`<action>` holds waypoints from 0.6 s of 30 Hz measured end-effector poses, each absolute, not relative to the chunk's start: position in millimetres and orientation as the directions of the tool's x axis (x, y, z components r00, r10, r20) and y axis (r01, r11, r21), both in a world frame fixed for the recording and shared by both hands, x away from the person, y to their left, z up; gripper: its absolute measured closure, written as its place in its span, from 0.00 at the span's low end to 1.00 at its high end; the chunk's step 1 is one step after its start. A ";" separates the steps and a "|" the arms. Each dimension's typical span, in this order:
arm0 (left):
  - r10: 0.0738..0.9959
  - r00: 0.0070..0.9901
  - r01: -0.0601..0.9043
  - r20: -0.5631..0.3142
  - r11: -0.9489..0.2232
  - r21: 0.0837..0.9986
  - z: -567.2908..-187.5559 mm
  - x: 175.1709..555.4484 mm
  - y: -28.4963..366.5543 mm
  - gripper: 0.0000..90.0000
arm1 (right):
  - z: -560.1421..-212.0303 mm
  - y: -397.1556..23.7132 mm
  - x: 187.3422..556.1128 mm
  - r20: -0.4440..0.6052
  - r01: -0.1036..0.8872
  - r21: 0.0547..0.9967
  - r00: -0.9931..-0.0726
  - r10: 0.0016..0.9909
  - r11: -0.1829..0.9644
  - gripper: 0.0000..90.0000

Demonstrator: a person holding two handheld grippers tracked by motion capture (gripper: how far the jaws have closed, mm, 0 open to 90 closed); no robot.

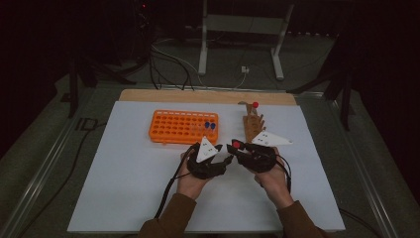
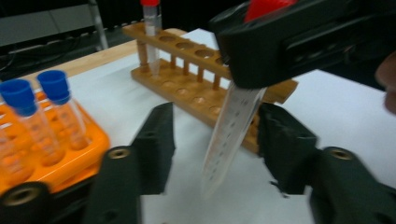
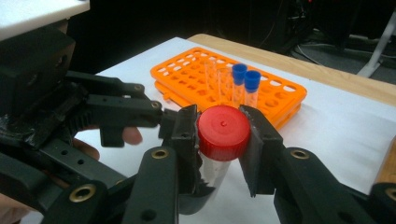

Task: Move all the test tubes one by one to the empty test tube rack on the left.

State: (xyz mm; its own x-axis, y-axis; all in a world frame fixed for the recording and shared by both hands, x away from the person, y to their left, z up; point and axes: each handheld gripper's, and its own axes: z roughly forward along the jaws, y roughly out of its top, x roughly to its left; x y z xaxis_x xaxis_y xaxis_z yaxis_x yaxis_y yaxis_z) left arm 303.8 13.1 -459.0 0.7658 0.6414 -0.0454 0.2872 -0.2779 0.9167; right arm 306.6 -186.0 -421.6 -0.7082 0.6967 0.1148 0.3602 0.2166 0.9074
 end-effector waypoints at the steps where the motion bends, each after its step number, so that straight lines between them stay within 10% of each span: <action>1: 0.637 0.769 0.285 -0.049 -0.274 0.918 -459.0 303.4 12.7 0.61 | -422.2 -185.5 306.8 0.119 0.364 0.906 -0.707 0.697 0.216 0.78; 14: 0.588 0.806 0.271 -0.061 -0.277 0.922 -459.8 300.6 8.7 0.83 | -425.2 -183.9 309.2 0.145 0.382 0.901 -0.711 0.688 0.205 0.77; 18: 0.604 0.795 0.273 -0.054 -0.278 0.921 -458.9 302.6 13.0 0.84 | -423.0 -188.3 309.3 0.171 0.381 0.908 -0.717 0.676 0.175 0.56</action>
State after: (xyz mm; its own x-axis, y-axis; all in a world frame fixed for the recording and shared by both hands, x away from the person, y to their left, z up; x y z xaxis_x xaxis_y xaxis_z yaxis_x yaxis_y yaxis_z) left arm 302.6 13.0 -458.9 0.7953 0.6038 -0.0540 0.2733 -0.2777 0.9210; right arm 309.3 -188.3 -423.0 -0.7168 0.6759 0.1712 0.3814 0.1745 0.9078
